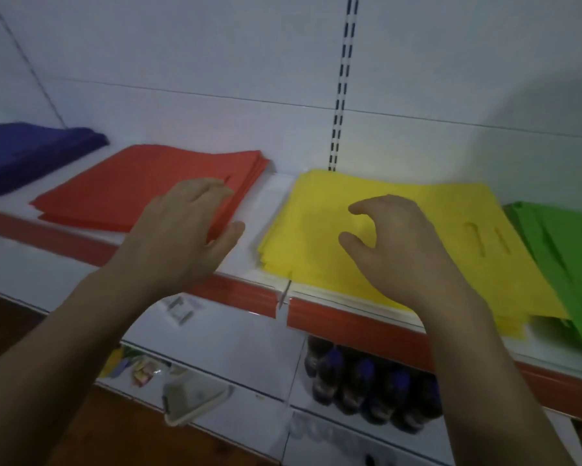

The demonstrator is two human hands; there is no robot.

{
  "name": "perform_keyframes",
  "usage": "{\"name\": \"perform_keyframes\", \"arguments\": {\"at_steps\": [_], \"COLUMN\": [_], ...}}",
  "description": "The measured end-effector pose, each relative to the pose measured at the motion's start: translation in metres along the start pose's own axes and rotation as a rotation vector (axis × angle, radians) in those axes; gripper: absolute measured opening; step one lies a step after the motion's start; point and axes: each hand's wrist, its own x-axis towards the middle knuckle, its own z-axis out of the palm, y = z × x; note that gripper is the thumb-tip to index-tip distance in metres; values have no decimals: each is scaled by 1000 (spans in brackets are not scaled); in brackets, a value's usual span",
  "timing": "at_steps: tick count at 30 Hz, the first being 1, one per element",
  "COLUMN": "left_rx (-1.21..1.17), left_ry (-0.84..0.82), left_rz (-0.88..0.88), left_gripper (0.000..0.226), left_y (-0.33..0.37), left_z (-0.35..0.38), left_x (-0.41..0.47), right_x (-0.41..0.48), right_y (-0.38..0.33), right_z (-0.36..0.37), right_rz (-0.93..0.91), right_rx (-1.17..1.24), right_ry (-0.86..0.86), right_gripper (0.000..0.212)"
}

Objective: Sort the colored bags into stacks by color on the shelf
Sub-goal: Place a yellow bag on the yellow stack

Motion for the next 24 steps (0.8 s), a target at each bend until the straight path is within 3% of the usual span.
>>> {"name": "perform_keyframes", "arguments": {"at_steps": [5, 11, 17, 24], "left_rx": [57, 146, 196, 188], "left_ry": [4, 12, 39, 77], "left_rz": [-89, -191, -454, -782], "left_gripper": [71, 79, 80, 72], "left_y": [-71, -203, -349, -467], "left_z": [-27, -65, -102, -131], "left_x": [-40, -103, -182, -257], "right_x": [15, 30, 41, 67], "right_y": [-78, -217, -371, -529], "right_z": [38, 96, 171, 229], "right_rz": [-153, -275, -422, -618], "right_rx": [64, 196, 335, 424], "right_ry": [-36, -4, -78, -228], "right_gripper": [48, 46, 52, 56]}}
